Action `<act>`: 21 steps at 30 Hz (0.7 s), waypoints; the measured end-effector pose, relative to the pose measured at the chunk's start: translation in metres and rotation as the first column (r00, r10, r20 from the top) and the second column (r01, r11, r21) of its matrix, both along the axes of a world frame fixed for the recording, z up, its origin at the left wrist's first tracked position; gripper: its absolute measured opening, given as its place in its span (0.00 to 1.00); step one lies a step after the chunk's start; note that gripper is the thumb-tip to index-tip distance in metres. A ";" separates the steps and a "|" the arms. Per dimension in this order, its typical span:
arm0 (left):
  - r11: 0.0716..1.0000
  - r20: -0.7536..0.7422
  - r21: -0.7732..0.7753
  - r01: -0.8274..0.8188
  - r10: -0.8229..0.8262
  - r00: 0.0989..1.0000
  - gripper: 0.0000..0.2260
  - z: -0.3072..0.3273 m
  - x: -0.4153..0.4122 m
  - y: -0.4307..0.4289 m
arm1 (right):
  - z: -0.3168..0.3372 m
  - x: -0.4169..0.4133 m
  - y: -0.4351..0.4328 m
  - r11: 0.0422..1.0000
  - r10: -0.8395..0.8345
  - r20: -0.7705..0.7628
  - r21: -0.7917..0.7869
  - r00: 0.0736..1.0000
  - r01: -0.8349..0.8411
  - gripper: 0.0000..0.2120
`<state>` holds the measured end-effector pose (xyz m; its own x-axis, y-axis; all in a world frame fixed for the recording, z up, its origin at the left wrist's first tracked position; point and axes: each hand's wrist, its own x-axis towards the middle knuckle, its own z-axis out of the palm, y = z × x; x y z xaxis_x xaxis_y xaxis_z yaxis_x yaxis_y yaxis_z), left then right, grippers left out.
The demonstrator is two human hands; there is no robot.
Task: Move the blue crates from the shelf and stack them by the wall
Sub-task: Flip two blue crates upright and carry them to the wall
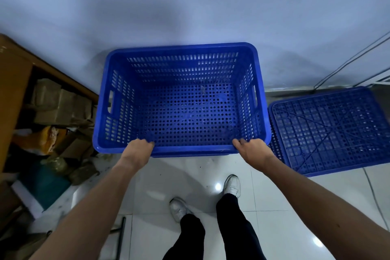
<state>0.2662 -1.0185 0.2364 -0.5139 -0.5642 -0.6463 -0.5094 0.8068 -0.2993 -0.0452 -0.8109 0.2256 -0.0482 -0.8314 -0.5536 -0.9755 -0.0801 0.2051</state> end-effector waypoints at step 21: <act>0.989 -0.280 0.064 -0.133 0.146 0.949 0.29 -0.019 0.014 0.038 | 0.001 0.047 -0.001 0.964 -0.266 -0.053 -0.041 0.962 0.264 0.12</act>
